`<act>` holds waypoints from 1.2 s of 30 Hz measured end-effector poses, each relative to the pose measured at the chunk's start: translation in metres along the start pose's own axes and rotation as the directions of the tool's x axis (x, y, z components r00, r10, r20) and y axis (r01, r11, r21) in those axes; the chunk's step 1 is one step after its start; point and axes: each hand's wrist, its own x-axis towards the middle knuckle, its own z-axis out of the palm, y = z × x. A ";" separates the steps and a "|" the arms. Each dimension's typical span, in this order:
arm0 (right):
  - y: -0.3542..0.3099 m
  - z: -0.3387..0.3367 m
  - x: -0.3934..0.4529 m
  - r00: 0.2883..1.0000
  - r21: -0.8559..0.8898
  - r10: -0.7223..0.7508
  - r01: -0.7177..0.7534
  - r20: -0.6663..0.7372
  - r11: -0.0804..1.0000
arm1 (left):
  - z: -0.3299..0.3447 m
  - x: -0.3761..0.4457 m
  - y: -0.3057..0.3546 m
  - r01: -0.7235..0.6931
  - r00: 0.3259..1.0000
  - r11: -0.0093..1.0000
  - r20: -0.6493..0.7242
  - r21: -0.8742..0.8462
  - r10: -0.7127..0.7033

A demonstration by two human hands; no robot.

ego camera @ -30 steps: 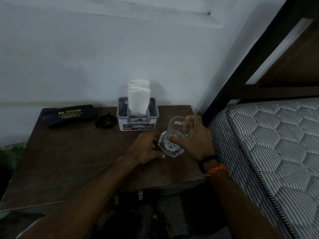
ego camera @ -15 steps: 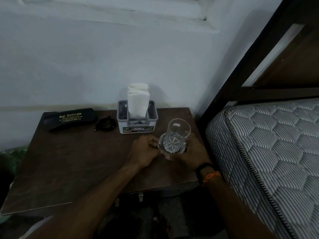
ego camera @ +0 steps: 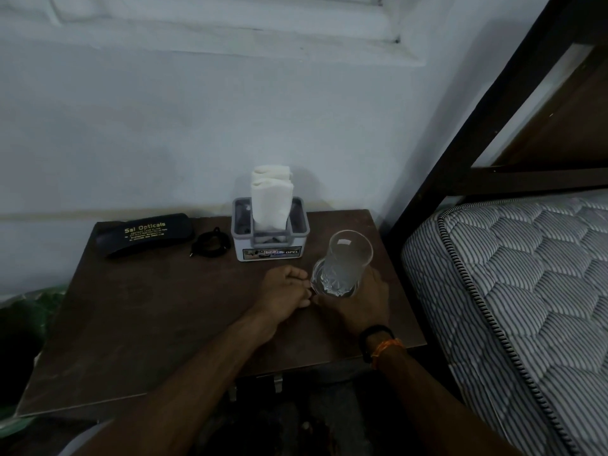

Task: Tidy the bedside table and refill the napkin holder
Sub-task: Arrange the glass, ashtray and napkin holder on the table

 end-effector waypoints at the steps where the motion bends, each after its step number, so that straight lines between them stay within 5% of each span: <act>1: 0.001 -0.001 0.002 1.000 0.005 0.007 -0.007 0.005 1.000 | 0.000 0.000 0.001 -0.004 1.000 1.000 0.011 0.014 0.003; 17: 0.006 -0.001 0.070 0.996 0.103 0.069 -0.062 -0.063 0.993 | -0.041 0.002 0.013 -0.070 0.985 0.897 -0.115 0.436 0.132; 36: -0.002 0.006 0.121 0.995 0.085 0.089 -0.086 -0.038 0.993 | -0.096 -0.001 0.020 -0.053 0.946 0.821 -0.234 0.569 0.223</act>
